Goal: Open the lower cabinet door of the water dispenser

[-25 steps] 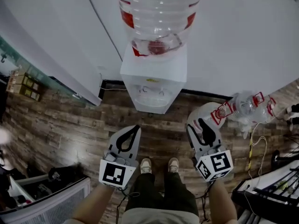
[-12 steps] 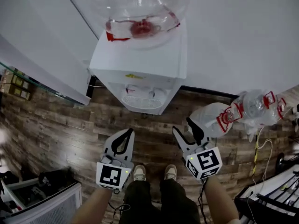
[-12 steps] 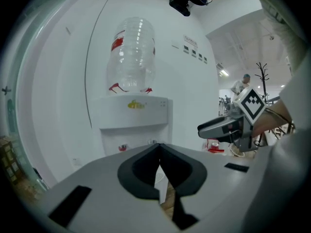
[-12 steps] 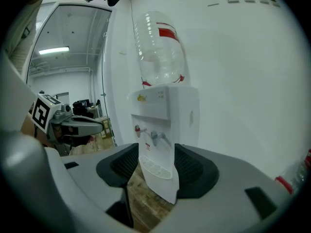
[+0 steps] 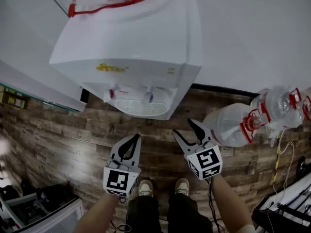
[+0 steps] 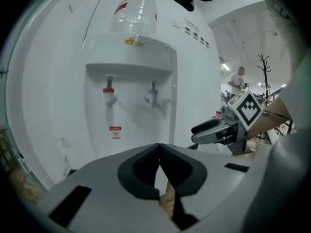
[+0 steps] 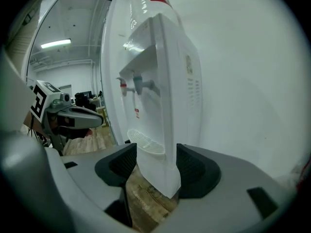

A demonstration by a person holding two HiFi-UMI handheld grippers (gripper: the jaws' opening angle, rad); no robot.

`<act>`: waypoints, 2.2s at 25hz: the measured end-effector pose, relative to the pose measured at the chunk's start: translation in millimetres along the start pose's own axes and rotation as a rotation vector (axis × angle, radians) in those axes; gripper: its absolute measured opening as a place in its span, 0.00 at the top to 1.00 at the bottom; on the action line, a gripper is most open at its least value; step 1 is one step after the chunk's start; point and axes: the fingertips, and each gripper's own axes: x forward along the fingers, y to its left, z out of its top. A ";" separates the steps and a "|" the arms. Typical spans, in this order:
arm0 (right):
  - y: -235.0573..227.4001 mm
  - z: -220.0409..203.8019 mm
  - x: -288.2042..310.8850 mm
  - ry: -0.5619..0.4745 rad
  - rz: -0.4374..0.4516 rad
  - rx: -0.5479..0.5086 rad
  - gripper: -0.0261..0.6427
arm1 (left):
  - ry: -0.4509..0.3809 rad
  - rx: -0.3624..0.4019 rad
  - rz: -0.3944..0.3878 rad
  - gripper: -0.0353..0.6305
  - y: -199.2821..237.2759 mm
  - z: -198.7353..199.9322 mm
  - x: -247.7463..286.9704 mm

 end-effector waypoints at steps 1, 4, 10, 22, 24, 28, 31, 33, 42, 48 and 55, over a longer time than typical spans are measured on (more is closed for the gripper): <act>-3.4 -10.7 10.5 0.003 0.003 0.000 0.57 | 0.005 -0.001 -0.005 0.94 0.5 -10.8 7.8; -16.0 -40.3 42.7 0.005 0.012 0.014 0.56 | 0.020 -0.009 -0.007 0.94 3.7 -39.1 31.9; -43.8 -92.9 93.7 0.006 0.020 0.075 0.52 | 0.026 -0.048 0.007 0.94 12.9 -84.0 70.1; -46.7 -115.2 151.0 0.027 0.081 -0.033 0.56 | 0.077 -0.079 0.001 0.94 18.5 -138.1 98.5; -44.7 -114.6 151.6 0.029 0.071 -0.025 0.56 | 0.080 -0.085 0.000 0.94 18.3 -139.7 96.9; -45.3 -114.6 151.0 0.034 0.045 -0.010 0.56 | 0.071 -0.100 0.001 0.94 20.1 -137.7 93.2; -45.2 -114.5 151.0 0.055 0.005 0.016 0.56 | 0.069 -0.087 0.002 0.94 20.5 -136.1 91.3; -44.1 -115.0 150.5 0.063 -0.023 0.034 0.57 | 0.074 -0.026 0.002 0.94 17.3 -134.4 88.3; -35.2 -120.4 142.4 0.091 -0.086 0.082 0.61 | 0.094 0.000 -0.029 0.94 2.4 -137.7 71.6; -28.9 -121.9 135.3 0.083 -0.079 0.061 0.57 | 0.115 -0.049 -0.019 0.94 10.1 -138.7 63.0; -31.1 -112.9 153.6 0.116 0.017 -0.025 0.45 | 0.127 -0.038 0.001 0.94 23.3 -141.5 60.3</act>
